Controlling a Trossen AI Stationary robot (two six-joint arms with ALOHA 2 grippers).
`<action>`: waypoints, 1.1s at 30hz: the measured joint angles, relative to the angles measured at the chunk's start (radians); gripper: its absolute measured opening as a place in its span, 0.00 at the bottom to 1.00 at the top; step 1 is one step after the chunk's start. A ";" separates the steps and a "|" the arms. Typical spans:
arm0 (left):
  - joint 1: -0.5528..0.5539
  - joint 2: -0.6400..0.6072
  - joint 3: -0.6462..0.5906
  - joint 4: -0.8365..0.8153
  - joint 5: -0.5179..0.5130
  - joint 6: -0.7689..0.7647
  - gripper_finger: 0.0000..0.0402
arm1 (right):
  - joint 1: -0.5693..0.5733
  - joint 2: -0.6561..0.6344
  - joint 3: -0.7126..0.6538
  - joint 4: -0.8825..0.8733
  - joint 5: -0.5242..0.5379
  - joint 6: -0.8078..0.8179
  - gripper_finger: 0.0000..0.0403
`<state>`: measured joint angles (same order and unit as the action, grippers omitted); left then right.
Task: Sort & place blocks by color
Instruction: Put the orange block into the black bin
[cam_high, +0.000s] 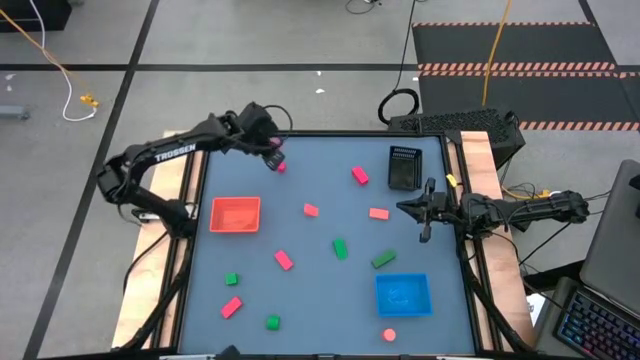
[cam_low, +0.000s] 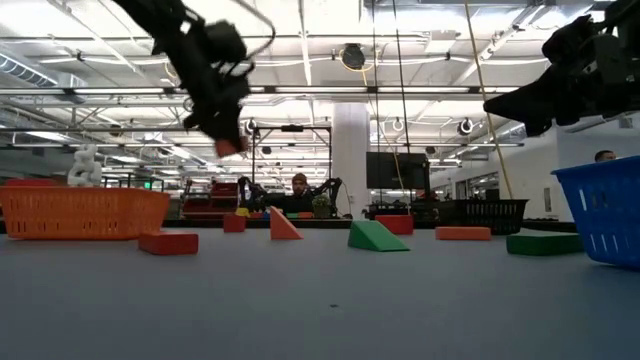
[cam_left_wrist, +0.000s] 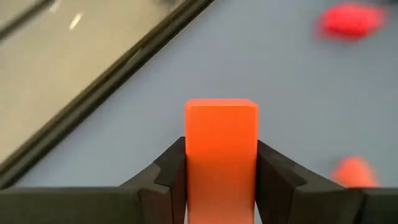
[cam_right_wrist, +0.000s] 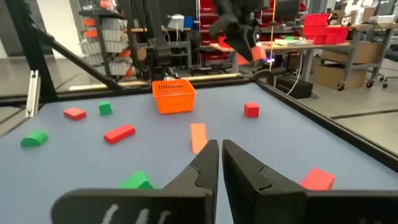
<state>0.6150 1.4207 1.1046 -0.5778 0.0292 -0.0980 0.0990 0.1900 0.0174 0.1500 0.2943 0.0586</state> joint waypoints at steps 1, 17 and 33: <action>-0.030 -0.005 0.000 0.056 0.016 -0.002 0.33 | 0.000 0.000 0.000 0.006 0.000 0.000 0.04; -0.379 0.140 0.001 0.697 0.131 -0.009 0.33 | 0.000 0.000 0.000 0.109 0.006 -0.001 0.04; -0.442 0.285 0.000 0.867 0.097 -0.060 0.35 | -0.001 0.008 0.000 0.123 0.043 -0.015 0.09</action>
<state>0.1725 1.7054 1.1046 0.2891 0.1264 -0.1583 0.0981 0.1979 0.0174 0.2729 0.3374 0.0432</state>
